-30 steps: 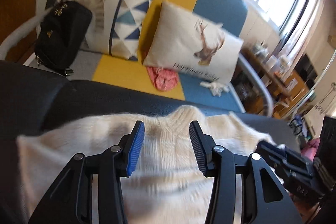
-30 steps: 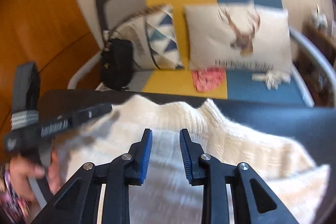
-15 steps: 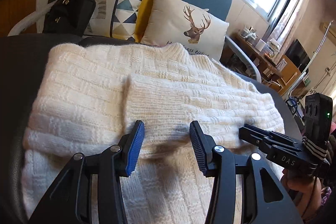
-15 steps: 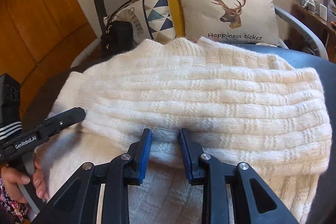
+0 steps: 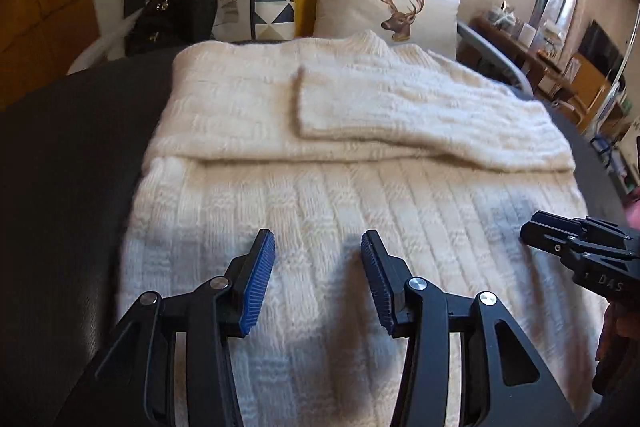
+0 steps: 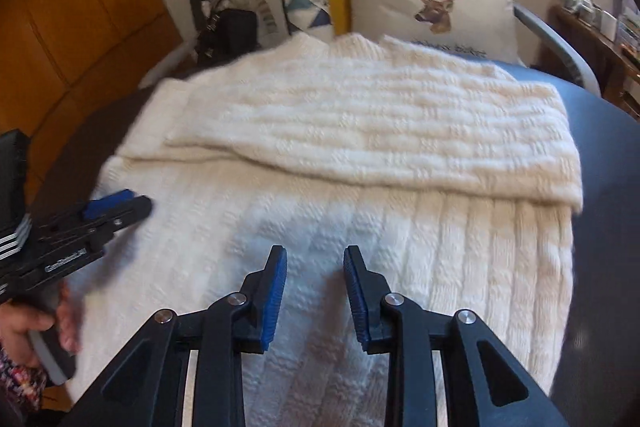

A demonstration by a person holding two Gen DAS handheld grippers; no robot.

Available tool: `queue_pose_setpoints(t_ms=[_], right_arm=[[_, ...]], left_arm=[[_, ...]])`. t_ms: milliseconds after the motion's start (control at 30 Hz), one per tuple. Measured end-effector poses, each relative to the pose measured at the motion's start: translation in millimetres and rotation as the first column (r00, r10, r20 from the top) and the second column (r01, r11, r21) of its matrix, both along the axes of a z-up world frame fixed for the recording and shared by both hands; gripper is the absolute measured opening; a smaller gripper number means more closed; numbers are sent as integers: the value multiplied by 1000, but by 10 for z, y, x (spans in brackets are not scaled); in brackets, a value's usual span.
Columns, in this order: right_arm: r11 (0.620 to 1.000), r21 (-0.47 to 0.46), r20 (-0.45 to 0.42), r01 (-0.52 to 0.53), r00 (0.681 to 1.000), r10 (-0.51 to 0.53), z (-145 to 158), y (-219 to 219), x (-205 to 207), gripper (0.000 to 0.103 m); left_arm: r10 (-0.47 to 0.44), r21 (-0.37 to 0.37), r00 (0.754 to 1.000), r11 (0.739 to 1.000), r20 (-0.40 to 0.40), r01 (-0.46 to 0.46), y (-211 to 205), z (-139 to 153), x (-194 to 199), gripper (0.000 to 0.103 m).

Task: Fold clothes

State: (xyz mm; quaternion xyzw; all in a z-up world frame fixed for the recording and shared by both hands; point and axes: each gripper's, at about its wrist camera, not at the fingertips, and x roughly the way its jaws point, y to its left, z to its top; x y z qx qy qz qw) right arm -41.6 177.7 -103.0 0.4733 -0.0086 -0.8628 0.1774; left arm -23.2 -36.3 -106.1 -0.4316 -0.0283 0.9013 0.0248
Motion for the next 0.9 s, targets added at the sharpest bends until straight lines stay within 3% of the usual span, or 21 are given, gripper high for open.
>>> queue_pose_setpoints(t_ms=[167,467,700,900], right_arm=[[1000,22,-57,21,998,-19,-20,-29,144,34],[998,-50,-21,45,999,-46,53,174,499,35],[999,-30,-7,-18,1000,18,41,212,668,35],[998,-56,-2,-16,1000,16,51,304,734,36]], left_arm=[[-1,-71,1000,997,7,2,79,-20,131,61],[34,-66,999,997,24,-32,52,-36,472,68],[2,-130,1000,991,-11,-3,112,-82,815,79],[9,-109,998,994,-59,-16,52,-109,982,83]])
